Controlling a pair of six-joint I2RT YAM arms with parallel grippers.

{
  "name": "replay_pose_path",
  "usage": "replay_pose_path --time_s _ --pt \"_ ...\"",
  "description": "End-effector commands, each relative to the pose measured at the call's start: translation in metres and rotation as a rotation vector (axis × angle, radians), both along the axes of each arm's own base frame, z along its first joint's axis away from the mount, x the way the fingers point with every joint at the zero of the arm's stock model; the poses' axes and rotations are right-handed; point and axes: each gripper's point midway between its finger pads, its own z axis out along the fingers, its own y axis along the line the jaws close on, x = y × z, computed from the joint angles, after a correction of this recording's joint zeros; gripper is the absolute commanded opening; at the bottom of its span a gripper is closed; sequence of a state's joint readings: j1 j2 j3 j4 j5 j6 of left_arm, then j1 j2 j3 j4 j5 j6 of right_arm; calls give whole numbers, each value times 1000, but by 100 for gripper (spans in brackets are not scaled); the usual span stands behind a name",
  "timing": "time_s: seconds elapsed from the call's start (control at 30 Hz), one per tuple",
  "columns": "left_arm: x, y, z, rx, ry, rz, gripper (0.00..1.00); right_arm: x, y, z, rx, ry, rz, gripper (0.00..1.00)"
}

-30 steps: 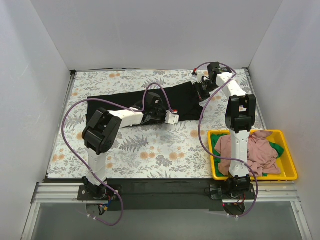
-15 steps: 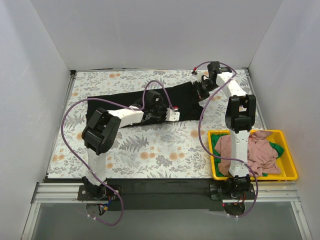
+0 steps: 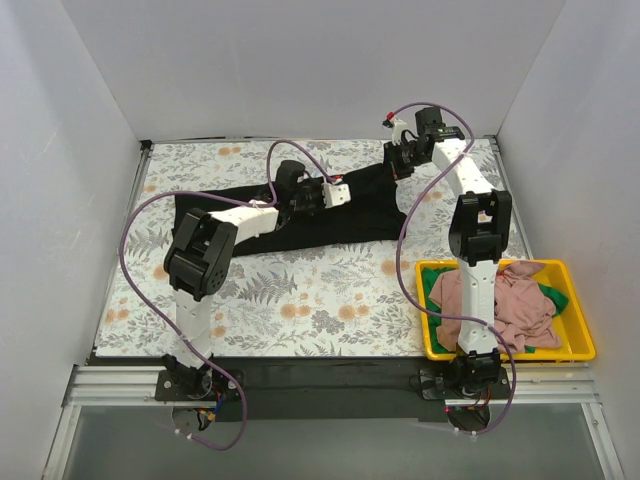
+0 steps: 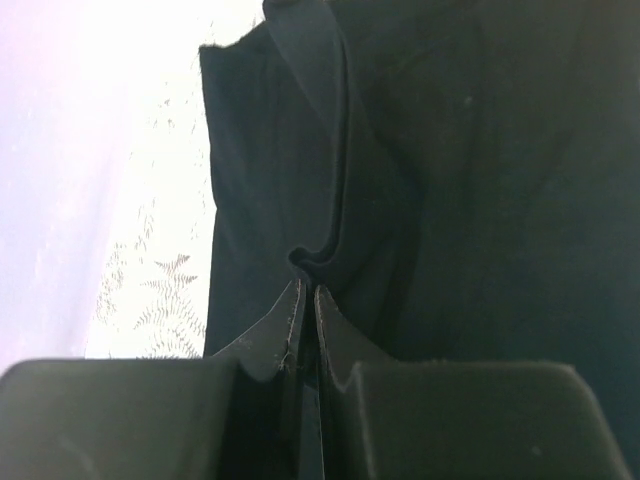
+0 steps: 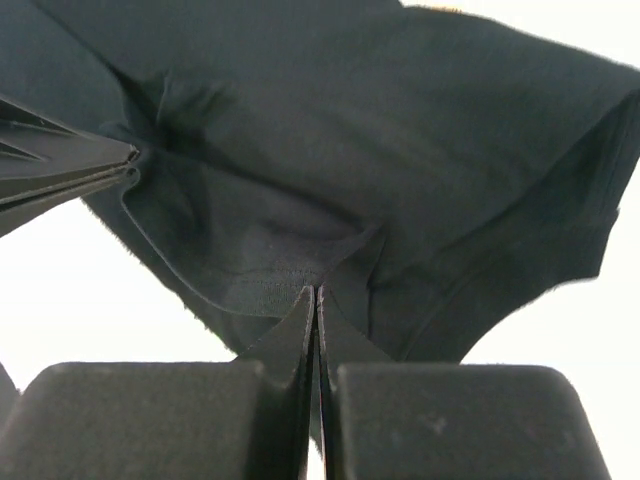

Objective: Fold and stack the t-shirts
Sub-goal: Fold the tshirt

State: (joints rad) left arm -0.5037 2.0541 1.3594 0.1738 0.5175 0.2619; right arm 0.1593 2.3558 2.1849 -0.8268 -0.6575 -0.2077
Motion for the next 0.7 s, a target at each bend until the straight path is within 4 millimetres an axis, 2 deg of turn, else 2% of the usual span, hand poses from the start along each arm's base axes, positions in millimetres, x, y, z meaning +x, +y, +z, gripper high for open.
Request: replay_pose_path --time_s 0.0,0.2,0.5,0.67 --pt "18 2 15 -47 -35 63 0 27 19 19 31 -133 -1 1" --pt "30 17 10 -54 -59 140 0 50 32 23 27 -219 -40 1" --pt "49 31 5 -57 -89 223 0 77 36 37 -1 -344 -112 1" --pt "55 35 -6 -43 -86 251 0 81 43 29 -19 -357 -107 1"
